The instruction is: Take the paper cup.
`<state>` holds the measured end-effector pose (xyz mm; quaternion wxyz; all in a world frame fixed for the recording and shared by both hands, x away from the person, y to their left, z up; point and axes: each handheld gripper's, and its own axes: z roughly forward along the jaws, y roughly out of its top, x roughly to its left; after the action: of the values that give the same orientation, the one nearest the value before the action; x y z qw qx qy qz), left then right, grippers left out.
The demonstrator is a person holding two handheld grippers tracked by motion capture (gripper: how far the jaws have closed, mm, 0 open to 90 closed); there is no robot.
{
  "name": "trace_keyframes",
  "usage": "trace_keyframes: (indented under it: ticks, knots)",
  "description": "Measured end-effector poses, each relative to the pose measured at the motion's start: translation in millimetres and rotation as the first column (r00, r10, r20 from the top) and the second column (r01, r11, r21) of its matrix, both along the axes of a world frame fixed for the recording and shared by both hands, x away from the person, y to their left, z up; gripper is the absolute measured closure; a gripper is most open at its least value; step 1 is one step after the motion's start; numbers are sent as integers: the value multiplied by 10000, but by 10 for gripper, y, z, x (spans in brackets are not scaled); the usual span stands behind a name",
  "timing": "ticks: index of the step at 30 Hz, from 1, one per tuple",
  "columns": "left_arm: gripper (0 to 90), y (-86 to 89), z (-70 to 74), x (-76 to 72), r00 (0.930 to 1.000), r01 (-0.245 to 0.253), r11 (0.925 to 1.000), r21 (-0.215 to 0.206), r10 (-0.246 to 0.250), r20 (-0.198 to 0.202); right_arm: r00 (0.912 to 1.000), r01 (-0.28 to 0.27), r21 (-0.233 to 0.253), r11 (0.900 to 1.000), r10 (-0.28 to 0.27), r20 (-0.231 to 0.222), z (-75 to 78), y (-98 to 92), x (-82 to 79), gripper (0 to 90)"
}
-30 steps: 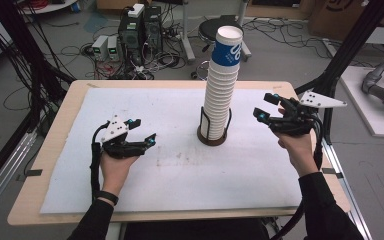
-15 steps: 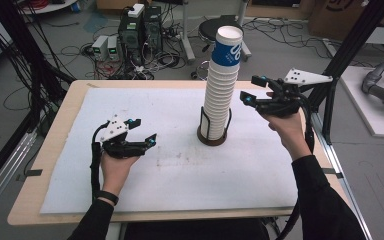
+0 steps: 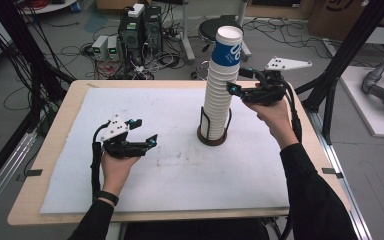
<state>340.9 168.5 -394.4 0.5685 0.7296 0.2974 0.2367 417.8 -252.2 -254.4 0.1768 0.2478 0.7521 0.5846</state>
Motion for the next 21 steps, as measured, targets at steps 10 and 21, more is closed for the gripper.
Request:
trace_keyframes:
  ticks: [10,21]
  knots:
    - [206,-11,-1,2,10000,52,10000,-8,-52,-47,9997,160,57,9999,-159,-176,24,84,96,172]
    - [206,-76,24,16,9996,283,9996,-42,-283,7,9996,25,108,9999,-22,-296,6,146,178,139]
